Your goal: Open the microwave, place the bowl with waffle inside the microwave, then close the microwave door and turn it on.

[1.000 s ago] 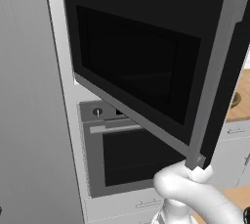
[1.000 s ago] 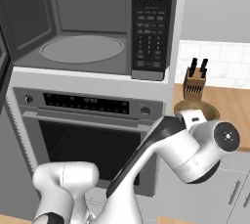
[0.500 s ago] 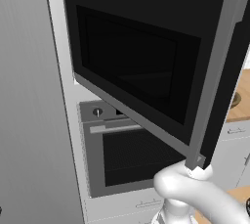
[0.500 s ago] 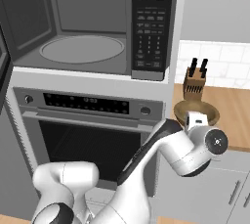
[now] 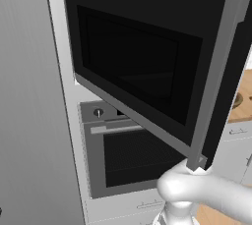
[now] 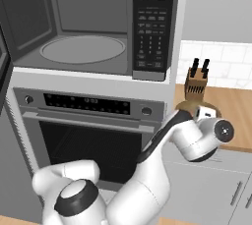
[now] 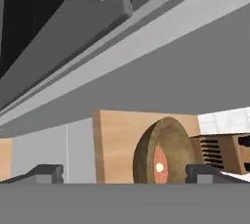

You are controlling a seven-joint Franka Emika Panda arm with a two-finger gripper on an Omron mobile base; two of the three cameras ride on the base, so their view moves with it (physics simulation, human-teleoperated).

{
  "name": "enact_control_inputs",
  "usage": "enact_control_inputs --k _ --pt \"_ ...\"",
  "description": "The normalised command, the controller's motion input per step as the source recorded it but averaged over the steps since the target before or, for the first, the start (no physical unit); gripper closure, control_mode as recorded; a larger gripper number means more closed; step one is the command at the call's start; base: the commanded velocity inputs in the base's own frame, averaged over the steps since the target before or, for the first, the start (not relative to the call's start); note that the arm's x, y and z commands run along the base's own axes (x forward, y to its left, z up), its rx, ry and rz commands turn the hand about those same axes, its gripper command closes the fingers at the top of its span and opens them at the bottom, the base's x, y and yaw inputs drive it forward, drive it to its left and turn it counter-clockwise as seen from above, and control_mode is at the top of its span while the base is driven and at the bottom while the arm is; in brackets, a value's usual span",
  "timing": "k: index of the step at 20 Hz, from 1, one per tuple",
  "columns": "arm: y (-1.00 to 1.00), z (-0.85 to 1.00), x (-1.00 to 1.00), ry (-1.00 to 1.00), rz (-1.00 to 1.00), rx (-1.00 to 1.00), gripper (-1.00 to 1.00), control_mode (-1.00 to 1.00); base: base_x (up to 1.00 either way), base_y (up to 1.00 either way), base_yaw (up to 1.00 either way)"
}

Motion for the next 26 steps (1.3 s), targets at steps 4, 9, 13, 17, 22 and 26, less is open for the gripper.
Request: enact_control_inputs --k 4,9,13,17,22,26 --pt "-0.23 -0.14 0.59 0.05 -0.03 0.00 -1.00 -1.00 0.00 0.00 0.00" --pt "-0.15 -0.19 0.44 0.01 -0.01 0.00 -1.00 -1.00 0.00 0.00 0.00" --pt "-0.09 -0.22 0.35 0.00 0.00 0.00 -1.00 -1.00 0.00 0.00 0.00" --pt "-0.07 -0.25 0.30 0.00 0.00 0.00 -1.00 -1.00 0.00 0.00 0.00" --pt "-0.09 -0.26 0.32 0.00 0.00 0.00 -1.00 -1.00 0.00 0.00 0.00" --pt "-0.14 -0.32 0.31 0.00 0.00 0.00 -1.00 -1.00 0.00 0.00 0.00"
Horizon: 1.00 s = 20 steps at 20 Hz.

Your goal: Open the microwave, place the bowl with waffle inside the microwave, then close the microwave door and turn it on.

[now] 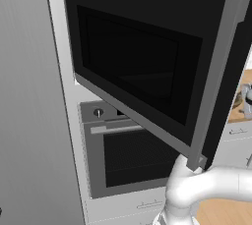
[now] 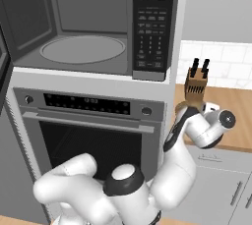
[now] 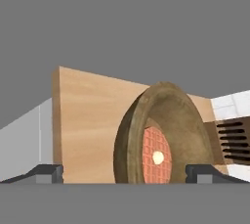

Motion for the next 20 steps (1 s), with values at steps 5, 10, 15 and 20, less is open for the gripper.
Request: enact_control_inputs --k 5,10,15,20 --pt "-0.20 -0.33 0.33 0.02 0.00 0.00 -1.00 -1.00 0.00 0.00 0.00" --pt "-0.31 -0.26 0.45 0.03 0.00 0.00 -1.00 -1.00 0.00 0.00 0.00" --pt "-0.30 -0.23 0.51 0.04 0.00 0.00 -1.00 -1.00 0.00 0.00 0.00" --pt "-0.22 -0.28 0.49 0.04 0.00 0.00 -1.00 -1.00 0.00 0.00 0.00"
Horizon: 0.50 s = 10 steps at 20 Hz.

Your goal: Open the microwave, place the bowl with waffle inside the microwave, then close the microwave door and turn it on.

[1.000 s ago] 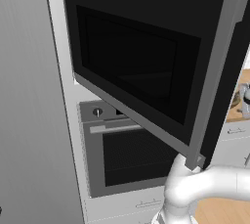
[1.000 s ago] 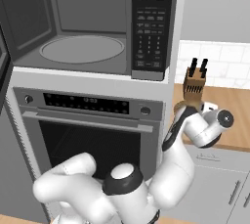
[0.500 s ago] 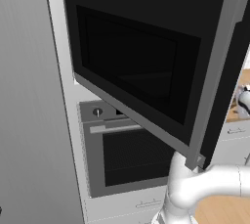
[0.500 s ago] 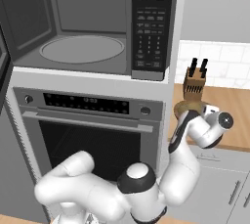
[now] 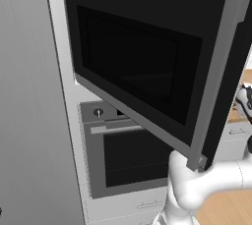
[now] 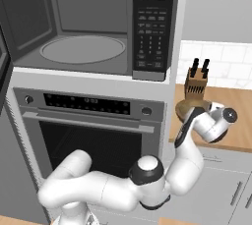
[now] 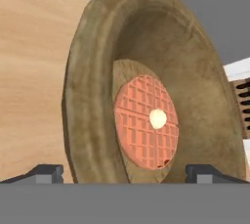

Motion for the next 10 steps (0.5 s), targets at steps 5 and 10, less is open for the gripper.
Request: enact_control_inputs --k 5,10 --pt "-0.05 -0.41 0.25 0.01 -0.01 -0.04 1.00 -1.00 0.00 0.00 0.00" --pt "0.00 -0.69 -0.14 0.00 0.07 -0.12 1.00 -1.00 0.00 0.00 0.00"
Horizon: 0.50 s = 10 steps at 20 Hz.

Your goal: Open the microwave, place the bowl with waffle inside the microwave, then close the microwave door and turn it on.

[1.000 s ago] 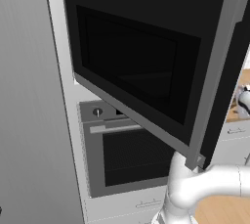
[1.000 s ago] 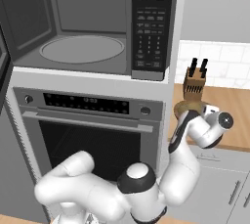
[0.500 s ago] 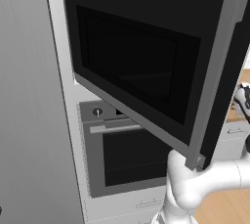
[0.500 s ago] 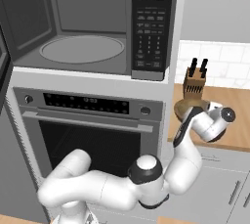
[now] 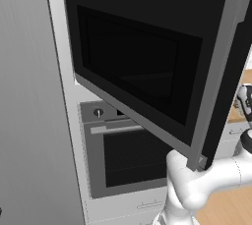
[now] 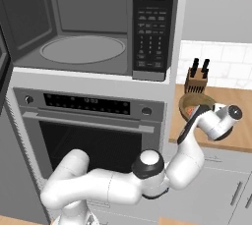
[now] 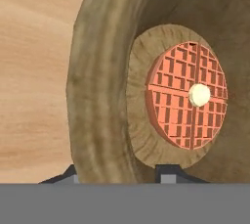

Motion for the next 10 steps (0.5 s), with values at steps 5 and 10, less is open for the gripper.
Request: enact_control_inputs --k 5,10 --pt "-0.01 -0.28 -0.29 -0.04 0.15 -0.14 1.00 -1.00 0.00 0.00 0.00" --pt "-0.11 0.01 -0.39 -0.11 0.14 -0.13 1.00 -1.00 0.00 0.00 0.00"
